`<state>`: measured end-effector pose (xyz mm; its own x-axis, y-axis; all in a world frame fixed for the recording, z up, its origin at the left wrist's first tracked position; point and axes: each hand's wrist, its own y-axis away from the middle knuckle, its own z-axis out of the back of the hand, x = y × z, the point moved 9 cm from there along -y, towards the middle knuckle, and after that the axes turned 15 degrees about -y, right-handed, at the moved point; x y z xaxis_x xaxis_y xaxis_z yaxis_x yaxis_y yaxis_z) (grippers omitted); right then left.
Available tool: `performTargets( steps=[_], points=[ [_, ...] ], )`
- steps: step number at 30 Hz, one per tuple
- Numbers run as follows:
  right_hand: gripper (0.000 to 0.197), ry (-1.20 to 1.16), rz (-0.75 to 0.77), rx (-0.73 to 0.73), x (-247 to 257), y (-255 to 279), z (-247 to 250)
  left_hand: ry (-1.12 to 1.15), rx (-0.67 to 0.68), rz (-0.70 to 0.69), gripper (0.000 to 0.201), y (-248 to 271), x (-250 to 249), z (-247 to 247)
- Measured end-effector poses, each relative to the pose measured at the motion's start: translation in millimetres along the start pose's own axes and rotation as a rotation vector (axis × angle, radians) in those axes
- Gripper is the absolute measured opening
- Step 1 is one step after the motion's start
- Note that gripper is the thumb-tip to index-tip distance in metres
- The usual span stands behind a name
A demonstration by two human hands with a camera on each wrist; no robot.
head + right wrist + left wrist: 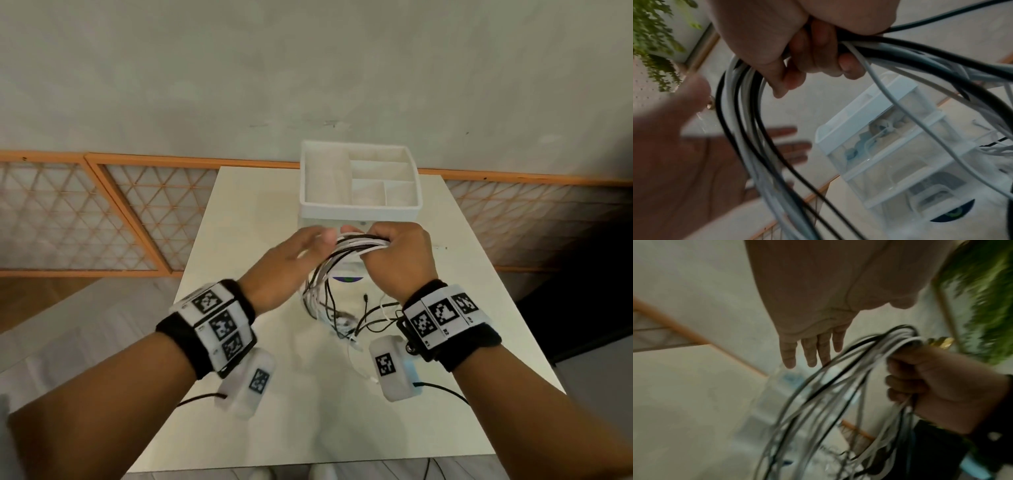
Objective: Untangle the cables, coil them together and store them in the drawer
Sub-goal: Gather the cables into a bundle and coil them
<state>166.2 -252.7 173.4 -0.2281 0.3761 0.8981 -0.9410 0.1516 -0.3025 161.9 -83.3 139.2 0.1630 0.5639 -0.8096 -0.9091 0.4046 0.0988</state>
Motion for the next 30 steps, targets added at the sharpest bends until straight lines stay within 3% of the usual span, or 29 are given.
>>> performTargets(
  steps=[2, 5, 9, 12, 17, 20, 22, 24, 26, 28, 30],
  points=[
    [0.015, 0.029, -0.01, 0.024, 5, -1, -3, -0.093, -0.005, -0.09, 0.076, -7, -34, -3],
    [0.008, -0.09, -0.033, -0.011, 11, -4, 5, -0.043, -0.029, -0.125, 0.073, -11, -46, -10],
    [0.03, -0.178, 0.015, -0.095, 14, -7, 22, 0.048, -0.143, -0.139, 0.062, -12, -47, -1],
    [0.027, -0.173, 0.014, -0.021, -5, -3, 29, 0.125, -0.309, -0.072, 0.061, -12, -47, 30],
    [0.022, 0.184, -0.228, 0.261, -106, 35, 19, 0.096, -0.464, -0.088, 0.054, -8, -47, 70],
    [0.036, 0.383, -0.4, 0.27, -132, 40, 29, -0.037, -0.478, -0.045, 0.059, -6, -38, 73],
    [0.039, 0.441, -0.364, 0.171, -117, 25, 42, -0.168, -0.451, 0.012, 0.063, -7, -28, 73],
    [0.028, 0.241, -0.263, -0.016, -88, 7, 63, -0.289, -0.416, 0.078, 0.06, -8, -17, 75],
    [0.01, -0.131, -0.158, -0.151, -61, -2, 80, -0.355, -0.409, 0.134, 0.051, -8, -5, 79],
    [0.011, -0.386, -0.096, -0.12, -48, 1, 79, -0.311, -0.461, 0.175, 0.048, -5, 4, 86],
    [0.017, -0.274, -0.099, 0.034, -58, 14, 63, -0.162, -0.582, 0.187, 0.049, 0, 9, 99]
  ],
)
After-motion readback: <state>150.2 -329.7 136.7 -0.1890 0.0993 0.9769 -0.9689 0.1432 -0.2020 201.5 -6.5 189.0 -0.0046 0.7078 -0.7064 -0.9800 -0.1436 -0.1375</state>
